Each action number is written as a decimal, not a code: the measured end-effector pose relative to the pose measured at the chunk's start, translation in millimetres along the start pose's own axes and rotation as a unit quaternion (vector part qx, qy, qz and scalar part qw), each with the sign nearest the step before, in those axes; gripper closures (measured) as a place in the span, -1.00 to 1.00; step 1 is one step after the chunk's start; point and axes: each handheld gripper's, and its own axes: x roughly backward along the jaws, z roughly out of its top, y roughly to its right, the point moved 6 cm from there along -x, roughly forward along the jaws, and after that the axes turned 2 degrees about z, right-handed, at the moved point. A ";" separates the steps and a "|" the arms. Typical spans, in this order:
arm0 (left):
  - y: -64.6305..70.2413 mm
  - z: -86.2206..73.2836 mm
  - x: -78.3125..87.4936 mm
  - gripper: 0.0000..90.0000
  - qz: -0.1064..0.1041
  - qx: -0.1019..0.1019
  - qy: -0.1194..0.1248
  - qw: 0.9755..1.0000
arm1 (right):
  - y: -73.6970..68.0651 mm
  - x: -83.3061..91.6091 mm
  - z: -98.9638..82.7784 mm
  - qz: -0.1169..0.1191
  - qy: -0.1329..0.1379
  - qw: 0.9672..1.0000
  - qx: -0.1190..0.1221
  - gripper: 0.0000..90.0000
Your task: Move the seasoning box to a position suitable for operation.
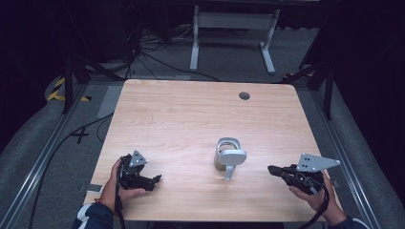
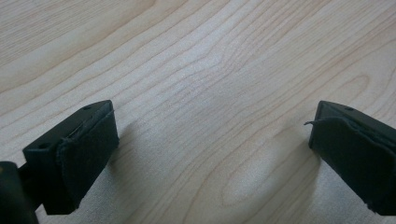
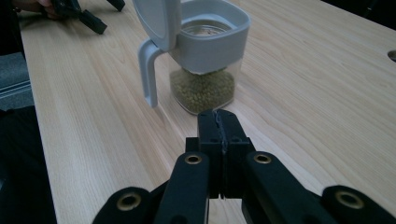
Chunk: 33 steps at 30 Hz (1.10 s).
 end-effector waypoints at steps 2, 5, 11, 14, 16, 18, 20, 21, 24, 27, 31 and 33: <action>0.3 0.0 0.3 -0.94 -0.001 0.000 0.001 1.000 | -2.6 -2.7 5.7 0.006 0.004 1.000 0.004 1.00; 0.6 0.3 -0.5 -0.93 0.001 0.002 0.007 1.000 | -6.3 -5.8 13.0 0.012 0.008 1.000 0.010 1.00; 1.3 1.3 0.4 -0.85 0.005 -0.002 0.013 1.000 | -13.0 -11.0 21.8 0.022 0.013 0.999 0.022 1.00; 1.8 1.6 0.8 -0.79 0.007 -0.004 0.013 1.000 | -16.3 -11.9 25.3 0.027 0.015 0.999 0.025 1.00; 1.3 1.8 0.7 -0.79 0.008 -0.005 0.015 1.000 | -17.9 -12.3 27.8 0.030 0.018 0.999 0.029 1.00; 1.5 1.8 0.5 -0.79 0.007 -0.004 0.016 1.000 | -19.8 -12.6 29.7 0.032 0.020 0.999 0.032 1.00; 1.1 1.9 0.4 -0.79 0.007 -0.006 0.017 1.000 | -21.8 -12.9 31.5 0.035 0.022 0.999 0.034 1.00; 1.2 1.9 0.3 -0.79 0.007 -0.006 0.018 1.000 | -22.3 -12.9 32.4 0.035 0.022 0.999 0.035 1.00; 1.1 1.8 0.6 -0.79 0.006 -0.007 0.017 1.000 | -23.8 -13.4 34.6 0.038 0.024 0.998 0.036 1.00; 1.0 1.9 0.3 -0.79 0.006 -0.007 0.018 1.000 | -28.0 -14.9 40.4 0.044 0.028 0.998 0.040 1.00; 1.4 1.9 0.2 -0.79 0.006 -0.004 0.018 1.000 | -32.4 -19.8 49.8 0.049 0.034 0.997 0.052 1.00; 1.3 1.9 0.2 -0.79 0.004 -0.006 0.018 1.000 | -34.2 -23.1 54.8 0.052 0.037 0.996 0.055 1.00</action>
